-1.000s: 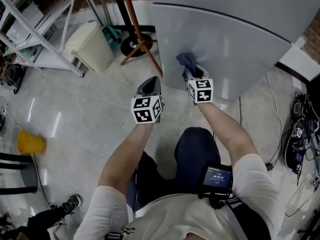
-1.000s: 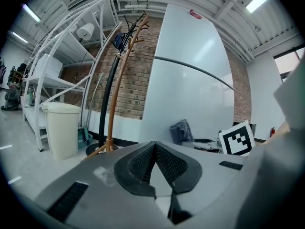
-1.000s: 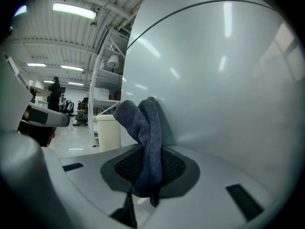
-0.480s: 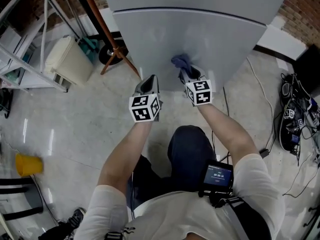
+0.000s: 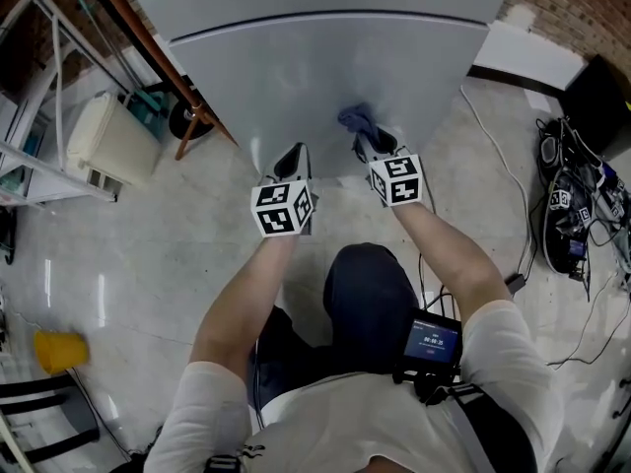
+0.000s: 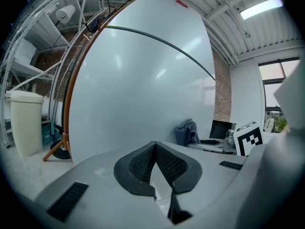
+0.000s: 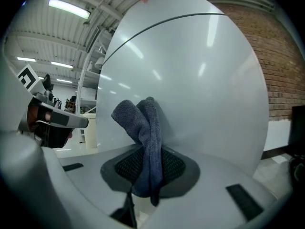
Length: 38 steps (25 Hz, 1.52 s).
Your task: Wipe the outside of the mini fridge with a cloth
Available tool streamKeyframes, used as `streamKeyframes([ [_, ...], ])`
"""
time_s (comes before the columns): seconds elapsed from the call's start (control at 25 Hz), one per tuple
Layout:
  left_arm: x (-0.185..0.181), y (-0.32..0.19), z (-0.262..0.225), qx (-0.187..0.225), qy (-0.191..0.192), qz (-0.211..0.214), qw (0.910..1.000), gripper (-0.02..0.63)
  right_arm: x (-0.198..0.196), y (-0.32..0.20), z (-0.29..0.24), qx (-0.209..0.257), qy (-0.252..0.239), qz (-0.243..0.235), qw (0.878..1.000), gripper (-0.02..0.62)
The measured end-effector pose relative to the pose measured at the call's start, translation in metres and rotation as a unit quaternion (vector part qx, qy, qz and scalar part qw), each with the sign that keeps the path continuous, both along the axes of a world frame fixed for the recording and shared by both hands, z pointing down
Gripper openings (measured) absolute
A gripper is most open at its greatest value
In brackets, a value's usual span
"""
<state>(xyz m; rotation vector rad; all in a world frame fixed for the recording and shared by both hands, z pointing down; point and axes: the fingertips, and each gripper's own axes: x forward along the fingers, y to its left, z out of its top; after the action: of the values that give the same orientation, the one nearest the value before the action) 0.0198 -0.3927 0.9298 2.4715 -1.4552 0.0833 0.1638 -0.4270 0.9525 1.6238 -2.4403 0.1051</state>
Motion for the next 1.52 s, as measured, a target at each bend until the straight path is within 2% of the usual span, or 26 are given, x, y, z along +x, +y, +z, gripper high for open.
streamKeyframes([
  [0.48, 0.055, -0.006, 0.006, -0.004, -0.002, 0.039, 0.9992, 0.005, 0.080, 0.006, 0.009, -0.010, -0.010, 0.063, 0.998, 0.080],
  [0.92, 0.105, -0.003, 0.005, -0.008, -0.001, 0.076, 0.9971, 0.005, 0.158, 0.013, 0.012, -0.025, -0.023, 0.137, 0.990, 0.080],
  [1.24, 0.111, -0.003, 0.005, -0.004, 0.003, 0.076, 0.9971, 0.005, 0.170, 0.009, 0.014, -0.031, -0.024, 0.152, 0.988, 0.080],
  [1.52, 0.100, -0.004, 0.006, -0.005, 0.008, 0.073, 0.9973, 0.005, 0.161, 0.013, 0.012, -0.031, -0.024, 0.155, 0.987, 0.080],
])
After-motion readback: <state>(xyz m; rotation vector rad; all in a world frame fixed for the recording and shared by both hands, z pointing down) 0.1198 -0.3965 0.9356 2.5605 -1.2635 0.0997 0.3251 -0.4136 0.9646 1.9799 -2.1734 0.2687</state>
